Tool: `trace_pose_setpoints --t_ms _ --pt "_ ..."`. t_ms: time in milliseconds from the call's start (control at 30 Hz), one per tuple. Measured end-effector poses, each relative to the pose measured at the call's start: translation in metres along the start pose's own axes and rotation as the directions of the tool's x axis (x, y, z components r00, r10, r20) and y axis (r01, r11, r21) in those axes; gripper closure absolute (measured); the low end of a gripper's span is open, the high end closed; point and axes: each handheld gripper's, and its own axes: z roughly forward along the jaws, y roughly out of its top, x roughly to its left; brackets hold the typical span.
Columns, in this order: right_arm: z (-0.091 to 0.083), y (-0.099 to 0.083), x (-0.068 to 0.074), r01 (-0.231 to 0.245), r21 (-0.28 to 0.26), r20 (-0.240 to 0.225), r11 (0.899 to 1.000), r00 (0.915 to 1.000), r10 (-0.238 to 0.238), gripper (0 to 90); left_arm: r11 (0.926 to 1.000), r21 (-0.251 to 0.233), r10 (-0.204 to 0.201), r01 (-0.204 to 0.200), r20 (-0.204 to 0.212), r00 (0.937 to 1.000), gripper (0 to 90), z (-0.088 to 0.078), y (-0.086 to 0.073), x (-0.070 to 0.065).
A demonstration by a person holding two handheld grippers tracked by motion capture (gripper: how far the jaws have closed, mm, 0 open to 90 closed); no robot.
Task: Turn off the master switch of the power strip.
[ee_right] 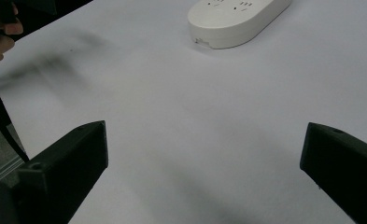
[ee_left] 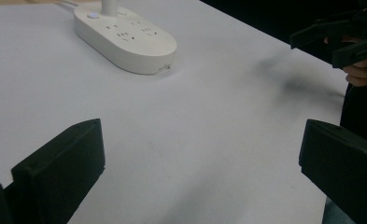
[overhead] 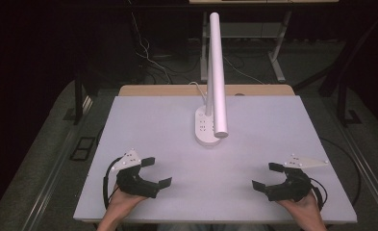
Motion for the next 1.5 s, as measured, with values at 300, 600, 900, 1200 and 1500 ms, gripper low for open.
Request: trace_pose_setpoints --t_ms 300,600,900,1200,1500 --pt "0.001 0.0 0.0 0.0 0.007 0.005 1.0 1.0 0.0 0.3 0.9999 0.015 -0.003 0.003 0.008 1.0 0.0 0.003 0.011 0.004" --pt "0.001 0.0 0.0 0.001 0.01 0.009 1.0 1.0 -0.001 0.3 0.9991 0.038 -0.018 0.017 0.014 0.9997 0.1 0.007 0.024 0.007" --pt "0.001 0.0 0.0 -0.002 0.013 0.009 1.0 1.0 0.002 0.3 0.9982 0.06 -0.004 0.002 0.029 0.9996 0.1 0.013 0.037 0.008" --pt "0.002 0.0 -0.001 0.002 0.011 0.012 1.0 0.9999 -0.002 0.3 0.997 0.077 -0.008 0.005 0.035 0.9993 0.1 0.021 0.047 0.014" --pt "0.001 0.0 -0.001 -0.005 0.01 0.01 1.0 0.9999 0.005 0.3 0.9946 0.104 0.0 -0.004 0.04 0.9992 0.2 0.027 0.057 0.02"
